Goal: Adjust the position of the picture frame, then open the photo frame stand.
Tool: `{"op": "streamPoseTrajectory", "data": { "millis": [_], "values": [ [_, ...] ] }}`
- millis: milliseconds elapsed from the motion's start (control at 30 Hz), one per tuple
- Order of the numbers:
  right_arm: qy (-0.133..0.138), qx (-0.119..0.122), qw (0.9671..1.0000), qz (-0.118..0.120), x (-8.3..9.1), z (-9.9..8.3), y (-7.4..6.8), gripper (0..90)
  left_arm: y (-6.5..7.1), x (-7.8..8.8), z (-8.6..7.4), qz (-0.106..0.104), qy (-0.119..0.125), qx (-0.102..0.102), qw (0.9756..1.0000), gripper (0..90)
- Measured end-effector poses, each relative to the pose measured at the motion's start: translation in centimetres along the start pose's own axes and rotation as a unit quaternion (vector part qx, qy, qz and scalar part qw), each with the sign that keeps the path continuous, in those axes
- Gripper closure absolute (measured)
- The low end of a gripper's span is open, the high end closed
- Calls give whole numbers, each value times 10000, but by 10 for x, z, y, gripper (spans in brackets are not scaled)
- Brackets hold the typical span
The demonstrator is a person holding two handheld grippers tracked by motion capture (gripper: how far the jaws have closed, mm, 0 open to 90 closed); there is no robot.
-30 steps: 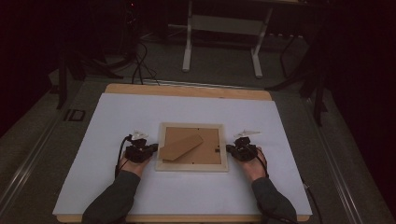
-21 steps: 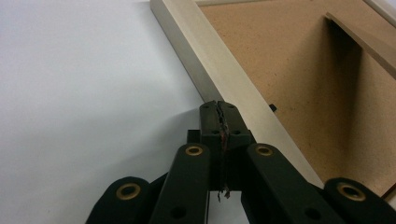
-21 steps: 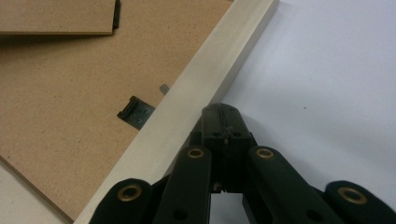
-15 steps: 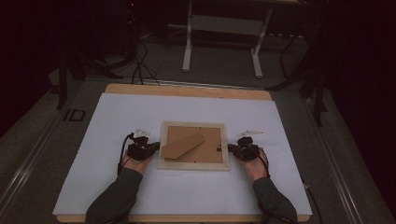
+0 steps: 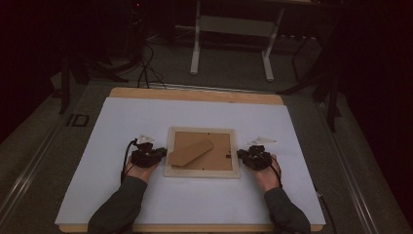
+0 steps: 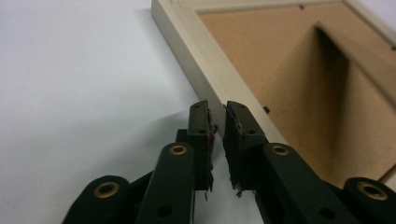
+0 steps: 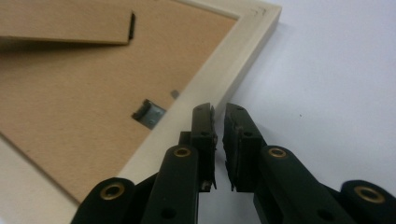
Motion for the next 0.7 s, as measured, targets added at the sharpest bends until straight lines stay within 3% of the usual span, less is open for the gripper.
{"op": "streamPoseTrajectory", "data": {
  "millis": [300, 533, 700],
  "values": [
    [161, 191, 9997, -29, 17, -3, -6, 764, 2, 11, 10, -78, 157, -36, 9998, 744],
    [206, 135, 9997, -48, 26, -14, -1, 751, 5, 21, 17, -209, 331, 31, 9992, 695],
    [272, 77, 9996, -43, 30, -20, 3, 741, 14, 30, 27, -321, 409, -116, 9986, 650]
  ]
}}
Point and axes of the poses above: each handheld gripper's, and its own axes: x roughly backward along the jaws, z roughly out of its top, y roughly to its right, the point moved 4 cm from there along -x, roughly forward along the jaws, and after that the axes turned 7 degrees about -y, right-handed, at the moved point
